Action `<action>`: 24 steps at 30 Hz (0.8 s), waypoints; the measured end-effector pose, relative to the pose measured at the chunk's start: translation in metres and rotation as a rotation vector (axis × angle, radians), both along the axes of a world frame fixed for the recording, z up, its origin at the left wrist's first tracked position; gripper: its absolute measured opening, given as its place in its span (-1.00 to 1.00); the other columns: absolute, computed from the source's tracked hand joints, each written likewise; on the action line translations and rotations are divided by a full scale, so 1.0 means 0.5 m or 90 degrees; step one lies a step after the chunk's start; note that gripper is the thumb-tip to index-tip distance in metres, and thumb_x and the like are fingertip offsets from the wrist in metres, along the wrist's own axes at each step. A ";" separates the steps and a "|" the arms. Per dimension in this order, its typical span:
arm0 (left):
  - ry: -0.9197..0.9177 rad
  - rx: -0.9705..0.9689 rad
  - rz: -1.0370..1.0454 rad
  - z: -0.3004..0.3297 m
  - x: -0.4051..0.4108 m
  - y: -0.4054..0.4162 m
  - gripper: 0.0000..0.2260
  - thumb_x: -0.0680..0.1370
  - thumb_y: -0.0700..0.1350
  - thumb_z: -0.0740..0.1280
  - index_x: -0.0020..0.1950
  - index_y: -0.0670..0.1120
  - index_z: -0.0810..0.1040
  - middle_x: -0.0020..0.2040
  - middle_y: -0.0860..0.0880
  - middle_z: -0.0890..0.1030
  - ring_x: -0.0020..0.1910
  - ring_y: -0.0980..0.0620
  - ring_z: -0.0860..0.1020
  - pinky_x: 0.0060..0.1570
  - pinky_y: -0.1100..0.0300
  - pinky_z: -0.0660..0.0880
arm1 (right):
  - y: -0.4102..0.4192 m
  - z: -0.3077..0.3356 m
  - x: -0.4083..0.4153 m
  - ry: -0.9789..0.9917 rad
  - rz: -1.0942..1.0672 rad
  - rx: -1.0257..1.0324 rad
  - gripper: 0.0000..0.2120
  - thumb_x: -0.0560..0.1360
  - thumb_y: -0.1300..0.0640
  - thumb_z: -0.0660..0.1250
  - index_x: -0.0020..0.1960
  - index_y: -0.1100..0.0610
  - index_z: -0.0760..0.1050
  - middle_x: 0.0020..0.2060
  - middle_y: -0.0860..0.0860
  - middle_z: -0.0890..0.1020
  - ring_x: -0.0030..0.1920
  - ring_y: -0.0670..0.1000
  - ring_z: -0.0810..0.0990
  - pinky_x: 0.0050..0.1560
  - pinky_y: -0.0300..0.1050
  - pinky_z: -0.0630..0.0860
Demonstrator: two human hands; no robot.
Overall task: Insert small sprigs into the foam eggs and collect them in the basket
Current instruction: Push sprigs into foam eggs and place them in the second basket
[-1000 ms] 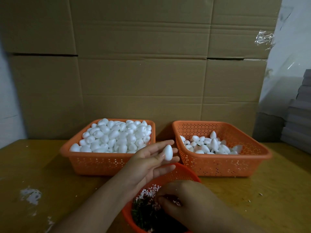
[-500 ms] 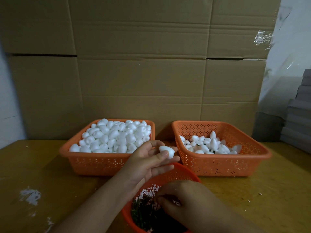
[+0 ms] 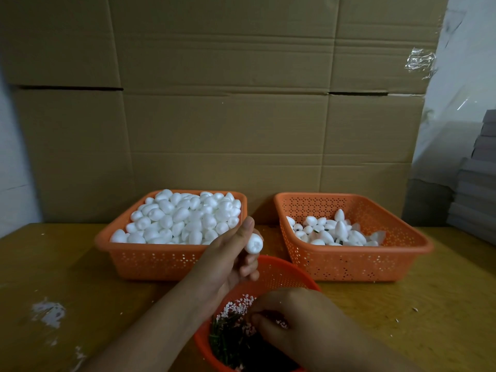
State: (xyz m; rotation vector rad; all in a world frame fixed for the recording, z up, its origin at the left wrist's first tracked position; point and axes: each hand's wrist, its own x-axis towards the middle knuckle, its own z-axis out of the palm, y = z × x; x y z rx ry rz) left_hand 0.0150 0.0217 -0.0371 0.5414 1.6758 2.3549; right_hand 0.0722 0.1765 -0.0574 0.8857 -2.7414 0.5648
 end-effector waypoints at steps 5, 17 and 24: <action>-0.014 0.001 -0.005 -0.001 0.002 -0.005 -0.57 0.32 0.25 0.50 -0.20 -0.07 0.47 -0.46 0.03 0.26 -0.53 0.14 0.22 -0.48 0.27 0.34 | 0.002 -0.003 -0.003 0.007 0.003 0.004 -0.76 0.52 -0.12 0.18 0.12 -0.15 0.50 0.03 -0.19 0.61 0.03 -0.20 0.52 -0.19 -0.48 0.30; 0.088 -0.064 0.040 -0.011 0.002 0.000 -0.86 0.36 -0.09 0.48 -0.09 0.00 0.71 -0.27 0.09 0.57 -0.35 0.22 0.48 -0.30 0.27 0.49 | 0.000 0.001 0.001 -0.008 -0.007 -0.008 -0.79 0.53 -0.11 0.21 0.12 -0.17 0.51 0.02 -0.22 0.60 -0.01 -0.21 0.52 -0.23 -0.48 0.32; 0.135 -0.085 0.070 -0.011 0.009 0.006 -0.76 0.40 -0.05 0.43 0.06 0.07 0.71 -0.13 0.01 0.65 -0.08 0.08 0.65 -0.19 0.21 0.60 | -0.001 0.005 0.004 -0.022 -0.009 -0.003 -0.79 0.54 -0.10 0.21 0.12 -0.17 0.52 0.02 -0.21 0.62 -0.01 -0.20 0.55 -0.14 -0.37 0.39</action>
